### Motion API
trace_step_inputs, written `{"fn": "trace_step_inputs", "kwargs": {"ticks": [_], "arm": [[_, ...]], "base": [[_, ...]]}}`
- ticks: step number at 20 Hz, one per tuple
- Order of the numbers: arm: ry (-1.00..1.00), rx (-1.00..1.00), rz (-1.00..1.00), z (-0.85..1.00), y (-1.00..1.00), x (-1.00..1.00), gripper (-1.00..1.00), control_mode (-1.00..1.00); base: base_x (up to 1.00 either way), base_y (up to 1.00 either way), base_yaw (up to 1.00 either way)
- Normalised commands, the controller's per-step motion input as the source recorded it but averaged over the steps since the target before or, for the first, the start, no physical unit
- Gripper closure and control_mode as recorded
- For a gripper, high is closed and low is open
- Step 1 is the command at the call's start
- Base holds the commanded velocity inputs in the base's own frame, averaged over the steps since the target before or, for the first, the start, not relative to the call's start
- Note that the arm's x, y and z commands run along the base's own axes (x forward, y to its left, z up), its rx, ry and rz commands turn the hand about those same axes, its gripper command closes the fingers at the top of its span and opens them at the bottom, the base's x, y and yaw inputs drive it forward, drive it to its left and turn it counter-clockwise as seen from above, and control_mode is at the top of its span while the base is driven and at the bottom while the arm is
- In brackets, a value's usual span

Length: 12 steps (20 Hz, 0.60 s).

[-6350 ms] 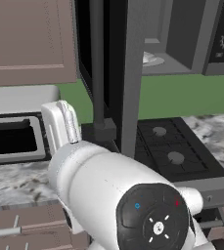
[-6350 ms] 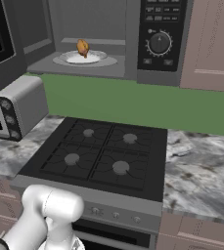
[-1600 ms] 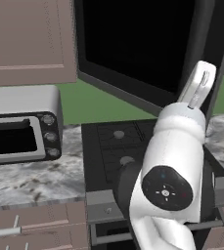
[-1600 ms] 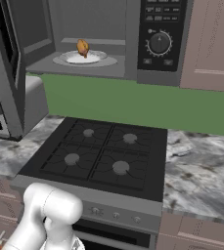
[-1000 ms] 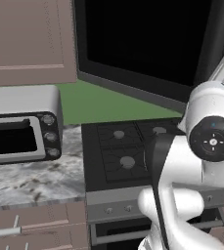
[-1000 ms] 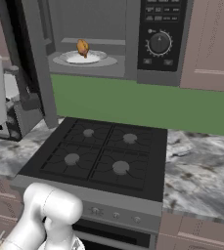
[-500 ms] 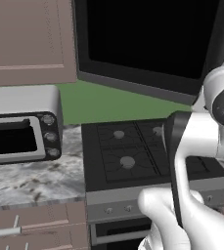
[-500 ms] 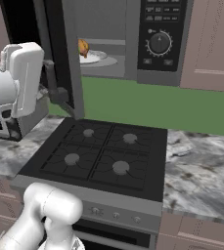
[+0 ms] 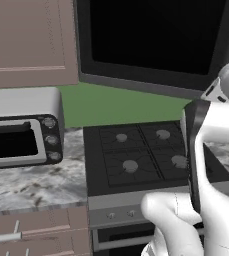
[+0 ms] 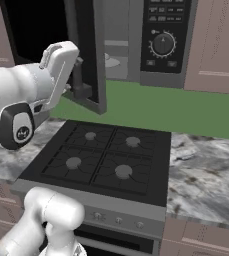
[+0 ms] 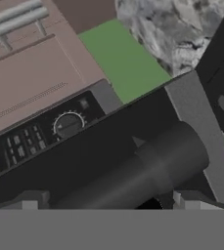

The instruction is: Transport the chicken drumstick from the fridge to the microwave and turn on the microwave.

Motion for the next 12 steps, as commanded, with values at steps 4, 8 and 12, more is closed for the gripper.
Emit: {"fn": "trace_step_inputs", "kwargs": {"ticks": [4,8,12], "arm": [[-0.04,0.04,0.11,0.01,-0.15,0.61,-1.00,-1.00],[0.00,0.00,0.11,0.09,-0.06,0.65,-1.00,-1.00],[0.00,0.00,0.09,0.13,-0.02,0.61,-1.00,-1.00]], "base": [[0.00,0.00,0.00],[0.00,0.00,0.00],[0.00,0.00,0.00]]}}
